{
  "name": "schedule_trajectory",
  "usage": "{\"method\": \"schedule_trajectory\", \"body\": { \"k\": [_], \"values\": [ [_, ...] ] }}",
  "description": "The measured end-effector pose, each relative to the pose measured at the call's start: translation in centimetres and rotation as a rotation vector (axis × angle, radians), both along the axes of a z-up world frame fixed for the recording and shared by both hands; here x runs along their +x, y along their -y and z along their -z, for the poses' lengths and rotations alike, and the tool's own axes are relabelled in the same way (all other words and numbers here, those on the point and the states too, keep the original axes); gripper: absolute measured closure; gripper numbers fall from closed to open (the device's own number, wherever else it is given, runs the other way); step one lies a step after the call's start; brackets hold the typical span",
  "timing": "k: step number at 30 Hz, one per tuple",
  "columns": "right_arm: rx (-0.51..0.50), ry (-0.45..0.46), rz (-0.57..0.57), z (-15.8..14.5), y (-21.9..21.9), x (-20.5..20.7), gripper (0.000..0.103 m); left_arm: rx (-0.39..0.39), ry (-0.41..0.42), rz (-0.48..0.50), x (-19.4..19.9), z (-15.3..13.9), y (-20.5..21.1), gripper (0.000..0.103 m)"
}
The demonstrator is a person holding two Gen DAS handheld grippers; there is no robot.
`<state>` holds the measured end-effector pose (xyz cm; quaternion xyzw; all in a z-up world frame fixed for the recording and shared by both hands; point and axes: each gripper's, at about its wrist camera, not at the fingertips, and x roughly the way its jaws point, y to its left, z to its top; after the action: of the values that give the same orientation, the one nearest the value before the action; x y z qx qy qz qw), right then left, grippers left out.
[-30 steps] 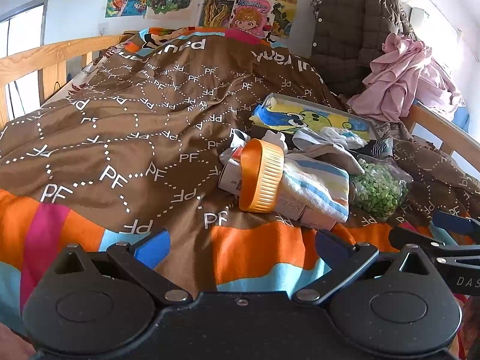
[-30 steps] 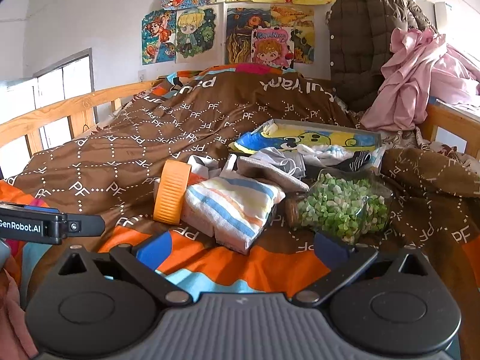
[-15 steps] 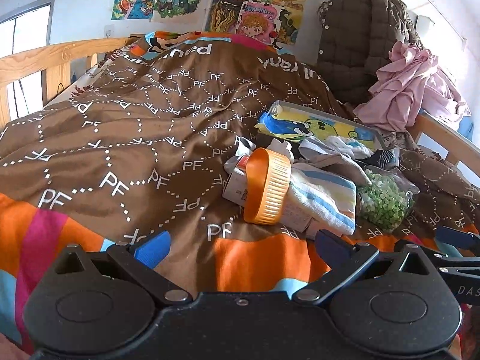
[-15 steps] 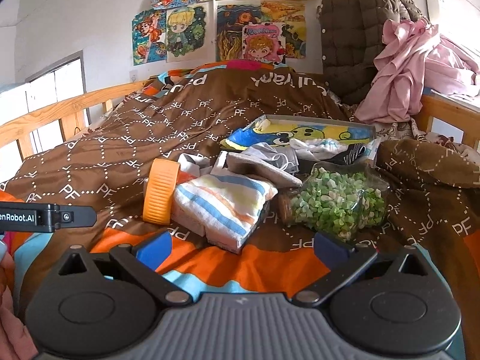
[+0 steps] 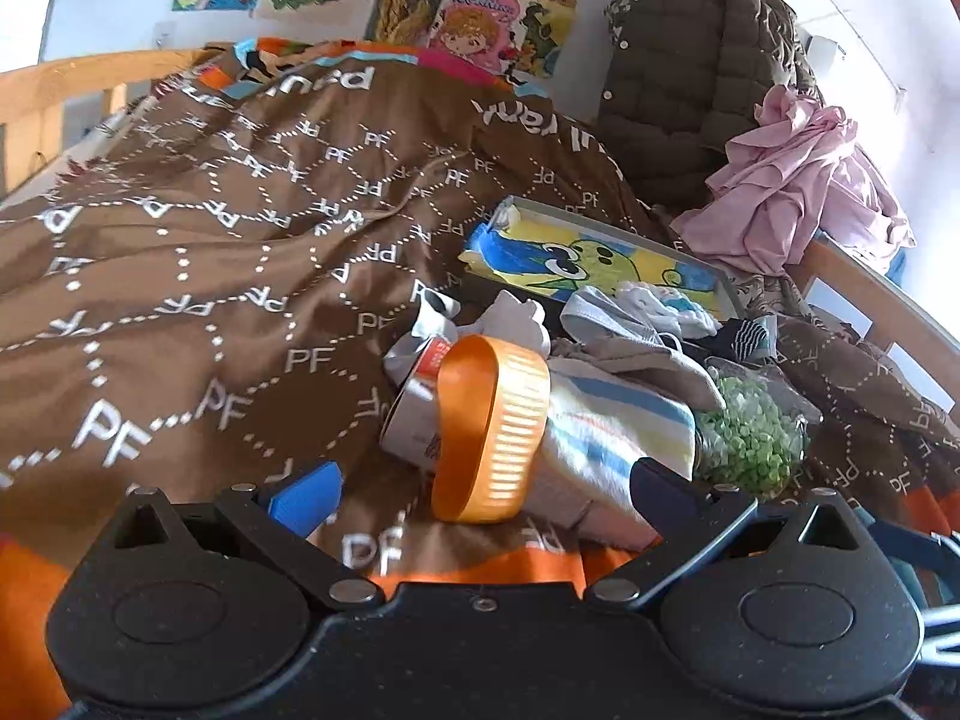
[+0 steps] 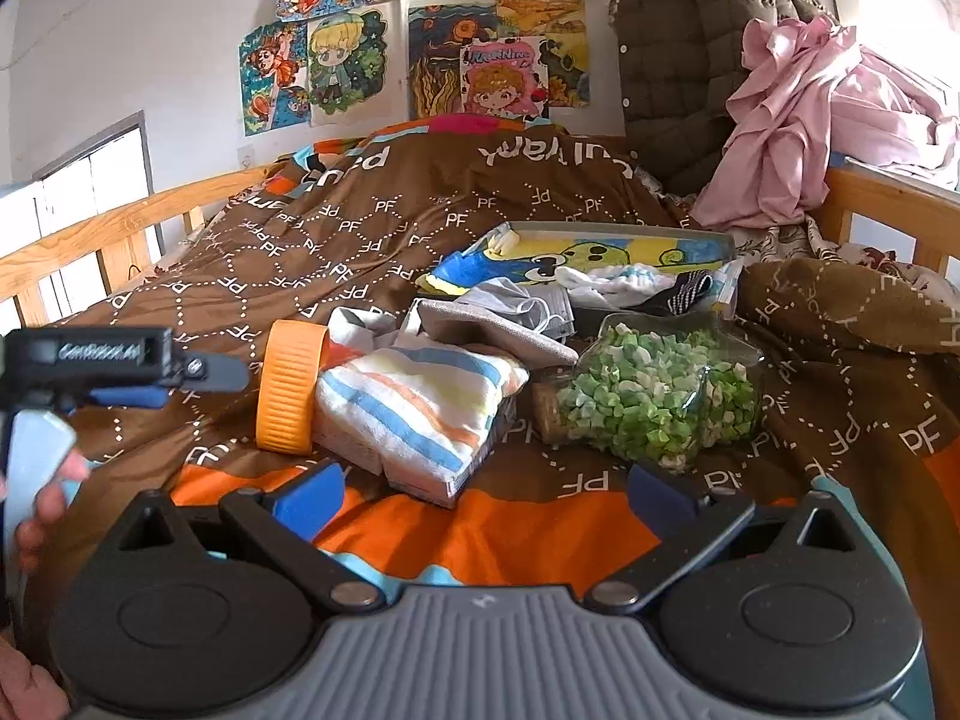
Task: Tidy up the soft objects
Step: 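Grasp the orange strap with the left tool while the right tool grasps the striped towel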
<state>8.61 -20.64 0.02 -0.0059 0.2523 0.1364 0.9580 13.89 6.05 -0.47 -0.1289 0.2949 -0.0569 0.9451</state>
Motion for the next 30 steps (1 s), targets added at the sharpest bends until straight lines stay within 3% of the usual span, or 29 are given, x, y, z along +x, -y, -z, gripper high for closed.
{"method": "schedule_trajectory", "body": {
  "k": [8,14,23,27,30],
  "values": [
    [-0.028,0.004,-0.083,0.4,-1.1,2.4,0.000,-0.068,-0.047,0.050,4.1,1.5,-1.4,0.001],
    [-0.045,0.022,-0.144,0.8,-2.1,5.6,0.000,-0.166,-0.111,0.044,5.5,2.8,-2.5,0.001],
    [-0.027,0.013,-0.255,1.9,-3.7,9.7,0.000,-0.178,-0.105,0.113,7.2,3.2,-2.6,0.001],
    [-0.034,0.004,-0.269,2.6,-4.5,11.1,0.001,-0.177,-0.087,0.095,7.5,3.6,-2.9,0.007],
    [0.030,-0.049,-0.263,3.3,-4.2,11.8,0.003,-0.180,-0.115,0.095,7.8,4.2,-2.9,0.013]
  ]
}}
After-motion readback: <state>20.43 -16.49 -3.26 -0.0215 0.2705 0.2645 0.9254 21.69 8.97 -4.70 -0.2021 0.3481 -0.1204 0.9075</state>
